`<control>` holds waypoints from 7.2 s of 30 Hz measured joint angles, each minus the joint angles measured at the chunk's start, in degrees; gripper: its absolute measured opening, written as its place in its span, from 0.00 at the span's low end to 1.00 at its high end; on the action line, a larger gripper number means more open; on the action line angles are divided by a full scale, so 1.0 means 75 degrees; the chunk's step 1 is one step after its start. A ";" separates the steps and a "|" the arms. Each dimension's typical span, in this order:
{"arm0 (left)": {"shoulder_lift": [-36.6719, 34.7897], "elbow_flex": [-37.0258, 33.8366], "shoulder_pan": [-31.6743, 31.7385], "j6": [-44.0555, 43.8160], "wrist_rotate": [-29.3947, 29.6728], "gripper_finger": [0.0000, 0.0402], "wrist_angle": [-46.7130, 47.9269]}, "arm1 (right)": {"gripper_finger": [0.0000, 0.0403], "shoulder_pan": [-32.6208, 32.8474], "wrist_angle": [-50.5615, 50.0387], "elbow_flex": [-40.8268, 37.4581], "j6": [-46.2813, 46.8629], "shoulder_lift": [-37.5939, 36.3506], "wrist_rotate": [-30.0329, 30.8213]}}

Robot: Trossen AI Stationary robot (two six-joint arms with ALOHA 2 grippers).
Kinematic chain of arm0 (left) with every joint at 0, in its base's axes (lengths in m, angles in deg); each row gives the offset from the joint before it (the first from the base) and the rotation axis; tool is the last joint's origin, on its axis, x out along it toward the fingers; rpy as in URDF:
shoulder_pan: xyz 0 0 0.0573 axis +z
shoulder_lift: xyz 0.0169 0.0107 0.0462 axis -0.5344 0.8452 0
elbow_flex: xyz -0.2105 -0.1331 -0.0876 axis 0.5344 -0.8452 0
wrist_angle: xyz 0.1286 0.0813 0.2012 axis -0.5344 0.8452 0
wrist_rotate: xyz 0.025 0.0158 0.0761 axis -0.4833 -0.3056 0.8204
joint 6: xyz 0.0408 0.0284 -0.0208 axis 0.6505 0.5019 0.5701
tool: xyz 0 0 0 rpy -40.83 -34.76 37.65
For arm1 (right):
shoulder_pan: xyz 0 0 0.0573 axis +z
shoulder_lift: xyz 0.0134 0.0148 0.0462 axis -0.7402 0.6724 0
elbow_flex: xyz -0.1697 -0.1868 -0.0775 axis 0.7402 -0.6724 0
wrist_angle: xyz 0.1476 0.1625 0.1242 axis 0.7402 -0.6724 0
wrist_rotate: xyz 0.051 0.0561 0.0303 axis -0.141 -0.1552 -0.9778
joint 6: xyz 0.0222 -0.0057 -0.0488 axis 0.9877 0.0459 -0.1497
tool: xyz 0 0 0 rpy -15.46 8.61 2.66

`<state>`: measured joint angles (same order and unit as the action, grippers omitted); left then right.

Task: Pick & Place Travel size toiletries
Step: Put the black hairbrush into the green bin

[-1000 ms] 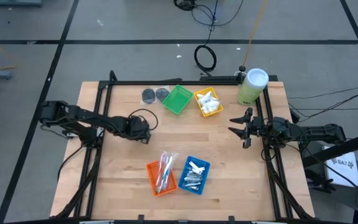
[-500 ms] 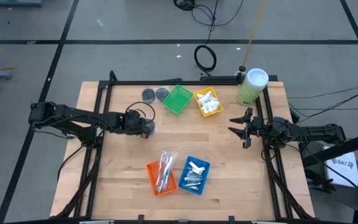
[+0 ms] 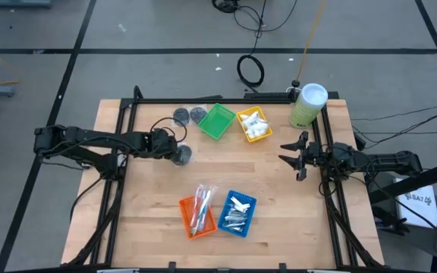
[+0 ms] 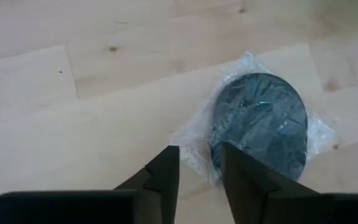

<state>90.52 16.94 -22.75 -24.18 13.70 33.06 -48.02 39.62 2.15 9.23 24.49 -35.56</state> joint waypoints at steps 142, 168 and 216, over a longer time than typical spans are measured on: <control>0.2888 0.4036 0.2342 0.4452 0.0885 0.43 -0.2022 | 0.44 0.0001 0.0005 0.0001 0.0000 -0.0001 0.0000; 0.5123 0.4033 0.2019 0.3930 -0.1434 0.29 -0.4571 | 0.44 0.0000 0.0002 0.0001 0.0000 0.0001 0.0000; 0.5109 0.4033 0.4582 0.3591 -0.0997 0.75 -0.1772 | 0.44 0.0000 0.0002 -0.0001 0.0000 0.0000 0.0000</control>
<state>128.83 47.19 11.62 2.75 6.22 19.77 -48.02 39.63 2.14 9.23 24.50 -35.56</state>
